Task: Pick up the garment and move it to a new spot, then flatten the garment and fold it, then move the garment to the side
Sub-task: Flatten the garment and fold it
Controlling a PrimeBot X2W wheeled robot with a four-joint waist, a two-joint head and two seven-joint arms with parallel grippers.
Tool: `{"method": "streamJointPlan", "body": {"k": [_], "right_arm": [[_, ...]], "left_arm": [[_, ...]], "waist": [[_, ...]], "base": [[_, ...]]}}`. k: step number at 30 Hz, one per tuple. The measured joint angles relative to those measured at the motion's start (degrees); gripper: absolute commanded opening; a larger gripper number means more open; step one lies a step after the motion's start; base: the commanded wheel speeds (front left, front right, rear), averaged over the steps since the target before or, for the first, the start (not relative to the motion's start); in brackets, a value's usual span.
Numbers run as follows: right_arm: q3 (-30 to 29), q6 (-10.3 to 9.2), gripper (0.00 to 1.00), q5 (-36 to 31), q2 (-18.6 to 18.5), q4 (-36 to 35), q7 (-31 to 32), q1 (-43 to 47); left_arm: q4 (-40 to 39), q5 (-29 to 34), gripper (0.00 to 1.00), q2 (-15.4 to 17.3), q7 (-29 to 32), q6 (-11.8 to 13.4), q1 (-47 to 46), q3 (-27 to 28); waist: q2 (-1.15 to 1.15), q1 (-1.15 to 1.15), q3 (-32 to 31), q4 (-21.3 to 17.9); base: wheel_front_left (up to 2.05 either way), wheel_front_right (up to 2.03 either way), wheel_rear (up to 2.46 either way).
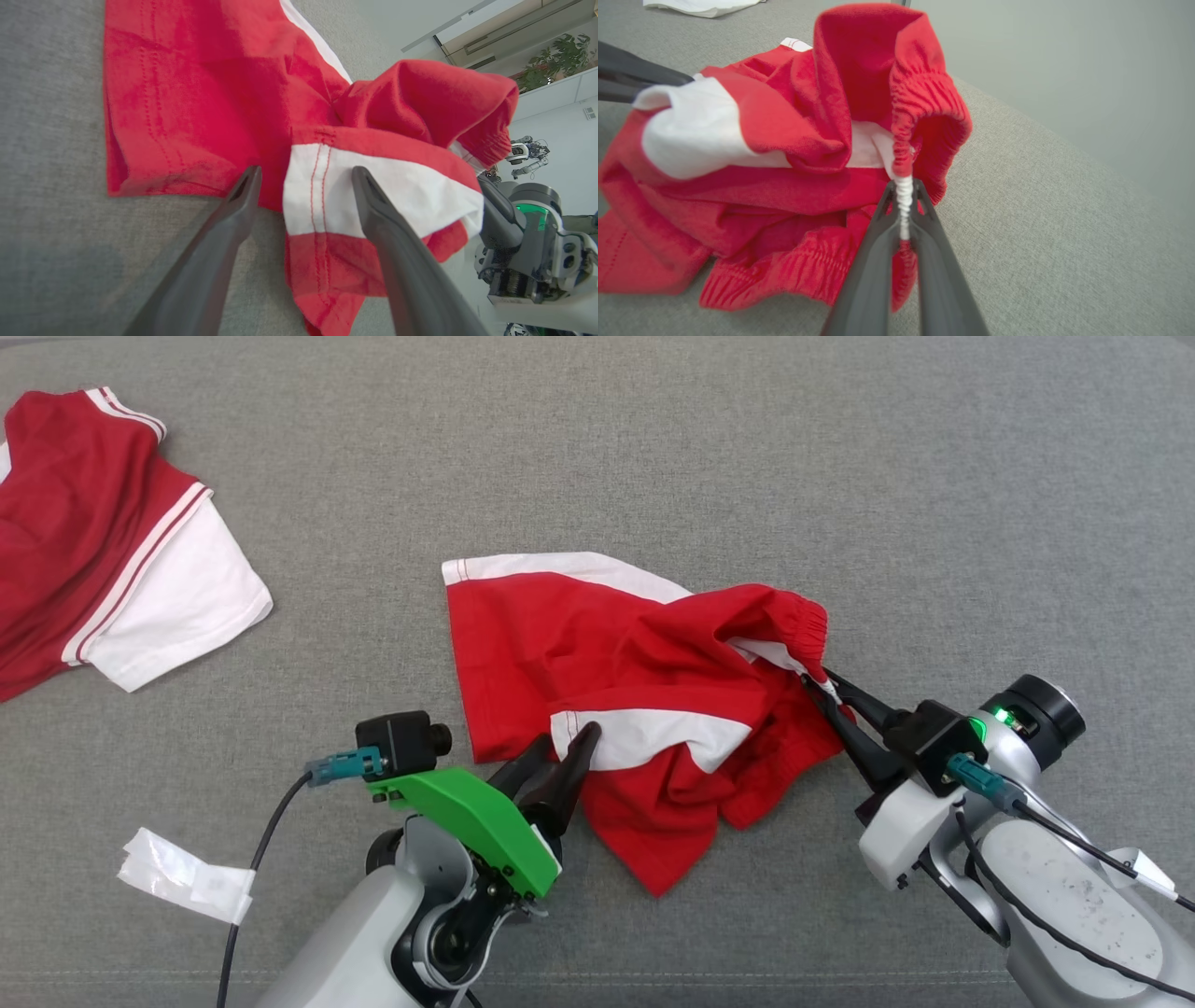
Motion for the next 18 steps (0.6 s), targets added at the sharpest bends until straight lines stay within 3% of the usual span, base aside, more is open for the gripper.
{"method": "streamJointPlan", "body": {"k": [5,6,7,8,9,10,18], "right_arm": [[-0.03,0.00,0.00,0.00,-0.05,0.11,0.00,-0.05],[-0.03,0.00,0.00,0.00,-0.05,0.18,0.00,-0.08],[-0.03,0.00,0.00,0.00,-0.05,0.23,0.00,-0.10],[-0.03,0.00,0.00,0.00,-0.07,0.29,0.00,-0.12],[-0.03,0.00,0.00,0.00,-0.07,0.31,0.00,-0.13],[-0.02,0.00,0.00,0.00,-0.07,0.34,0.00,-0.14],[-0.02,-0.01,0.00,0.21,0.16,0.98,-0.04,-0.14]], "left_arm": [[0.89,-0.07,1.00,-0.70,0.09,-1.37,-0.49,-0.65],[1.01,-0.19,0.85,-0.78,0.26,-1.63,-0.53,-0.82],[1.12,-0.18,0.52,-0.80,0.33,-1.94,-0.54,-1.01],[1.23,-0.18,0.39,-0.82,0.33,-1.97,-0.57,-1.13],[1.35,-0.18,0.09,-0.87,0.33,-2.05,-0.63,-1.21],[1.54,-0.18,0.00,-0.88,0.33,-2.48,-0.81,-1.29],[2.02,0.00,0.00,-1.01,-0.45,-3.76,-2.58,-0.93]], "waist": [[0.00,0.00,0.17,0.08],[0.00,0.00,0.17,0.10],[0.00,0.00,0.17,0.13],[0.00,0.00,0.17,0.16],[0.00,0.00,0.17,0.19],[0.00,0.00,0.16,0.23],[0.00,0.00,-0.13,0.62]], "base": [[0.00,0.00,0.00],[0.00,0.00,0.00],[0.00,0.00,0.00],[0.00,0.00,0.00],[0.00,0.00,0.00],[0.00,0.00,0.00],[0.00,0.00,0.00]]}}
